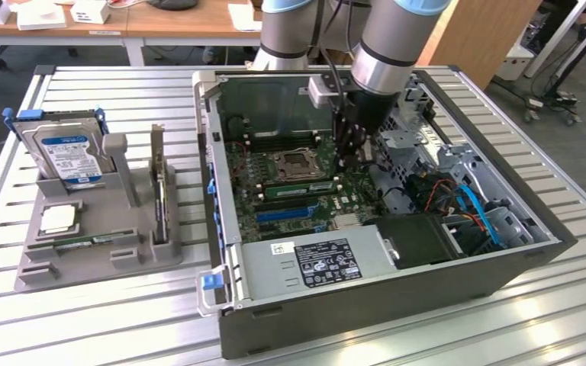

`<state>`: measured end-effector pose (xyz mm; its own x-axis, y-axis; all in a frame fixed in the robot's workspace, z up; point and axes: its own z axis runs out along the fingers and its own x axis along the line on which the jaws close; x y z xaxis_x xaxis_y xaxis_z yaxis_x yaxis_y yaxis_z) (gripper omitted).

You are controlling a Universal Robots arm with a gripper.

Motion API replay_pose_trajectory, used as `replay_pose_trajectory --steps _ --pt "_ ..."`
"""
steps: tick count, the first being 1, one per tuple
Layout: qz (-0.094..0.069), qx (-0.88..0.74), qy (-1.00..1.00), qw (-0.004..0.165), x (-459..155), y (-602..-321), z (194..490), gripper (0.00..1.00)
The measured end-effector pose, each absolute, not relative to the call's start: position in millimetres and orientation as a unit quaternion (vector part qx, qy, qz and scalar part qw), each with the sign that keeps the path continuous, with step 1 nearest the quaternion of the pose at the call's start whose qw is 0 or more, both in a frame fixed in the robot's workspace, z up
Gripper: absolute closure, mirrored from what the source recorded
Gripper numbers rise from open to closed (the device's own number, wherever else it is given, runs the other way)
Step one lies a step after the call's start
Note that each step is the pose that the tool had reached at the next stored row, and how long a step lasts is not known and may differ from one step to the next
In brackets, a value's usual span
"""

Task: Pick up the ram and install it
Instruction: 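Press down the ram until it locks into place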

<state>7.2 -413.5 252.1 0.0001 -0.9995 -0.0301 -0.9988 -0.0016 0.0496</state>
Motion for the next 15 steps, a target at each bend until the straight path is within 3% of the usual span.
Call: replay_pose_trajectory --steps 15 --pt "-0.028 0.707 -0.706 0.007 7.2 -413.5 240.4 0.9"
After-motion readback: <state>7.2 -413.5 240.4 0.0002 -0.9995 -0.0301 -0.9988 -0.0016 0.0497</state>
